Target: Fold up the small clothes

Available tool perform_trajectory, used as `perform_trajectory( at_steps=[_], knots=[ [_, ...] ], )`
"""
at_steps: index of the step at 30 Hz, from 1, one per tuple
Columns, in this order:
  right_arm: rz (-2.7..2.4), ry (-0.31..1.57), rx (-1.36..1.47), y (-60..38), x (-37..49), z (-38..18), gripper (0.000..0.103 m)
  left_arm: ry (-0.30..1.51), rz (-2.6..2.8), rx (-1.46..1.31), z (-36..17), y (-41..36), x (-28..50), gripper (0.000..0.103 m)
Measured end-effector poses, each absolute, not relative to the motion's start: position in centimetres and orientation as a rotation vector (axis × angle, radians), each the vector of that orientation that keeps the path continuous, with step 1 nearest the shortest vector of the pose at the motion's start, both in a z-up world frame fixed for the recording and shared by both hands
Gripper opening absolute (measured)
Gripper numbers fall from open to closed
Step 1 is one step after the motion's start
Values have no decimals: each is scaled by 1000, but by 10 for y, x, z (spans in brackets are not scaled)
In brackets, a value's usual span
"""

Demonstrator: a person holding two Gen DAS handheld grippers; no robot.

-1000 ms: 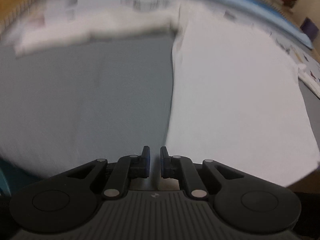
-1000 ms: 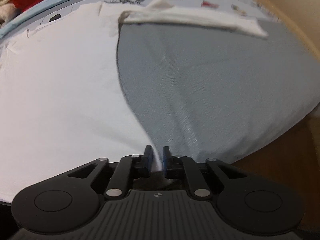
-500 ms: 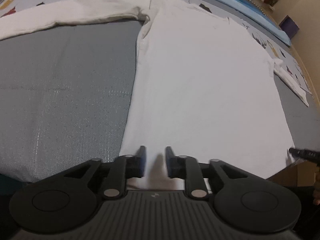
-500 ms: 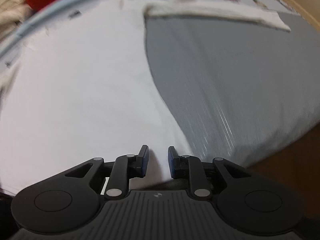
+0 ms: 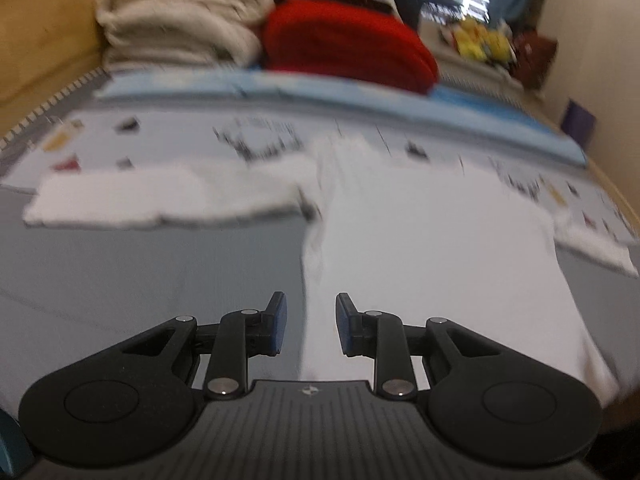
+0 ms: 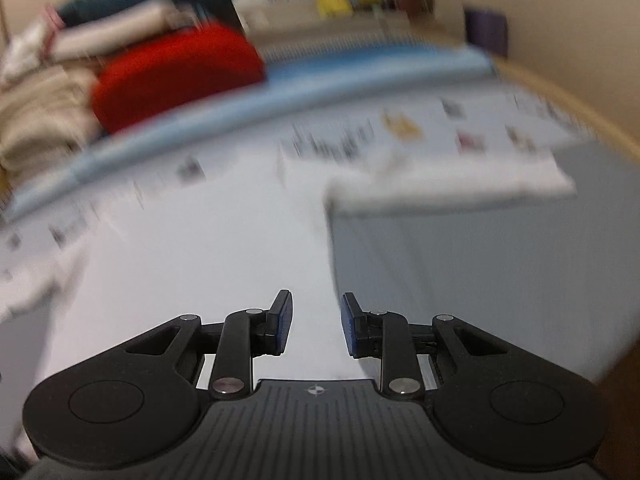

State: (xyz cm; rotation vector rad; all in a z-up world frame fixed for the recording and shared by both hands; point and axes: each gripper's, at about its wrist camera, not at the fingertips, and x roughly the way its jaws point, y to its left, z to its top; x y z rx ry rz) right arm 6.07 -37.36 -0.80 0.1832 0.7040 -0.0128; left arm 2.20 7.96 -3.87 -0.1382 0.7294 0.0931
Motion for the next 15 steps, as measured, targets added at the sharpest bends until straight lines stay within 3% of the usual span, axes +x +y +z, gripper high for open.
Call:
perform_trajectory(
  at_steps=[8,15],
  knots=[
    [-4,543,120,-368,132,41,33,578,180,-164,46,121,98,29],
    [34,561,121,-341,176,22,33,573,206,-94,40,182,165,25]
  ],
)
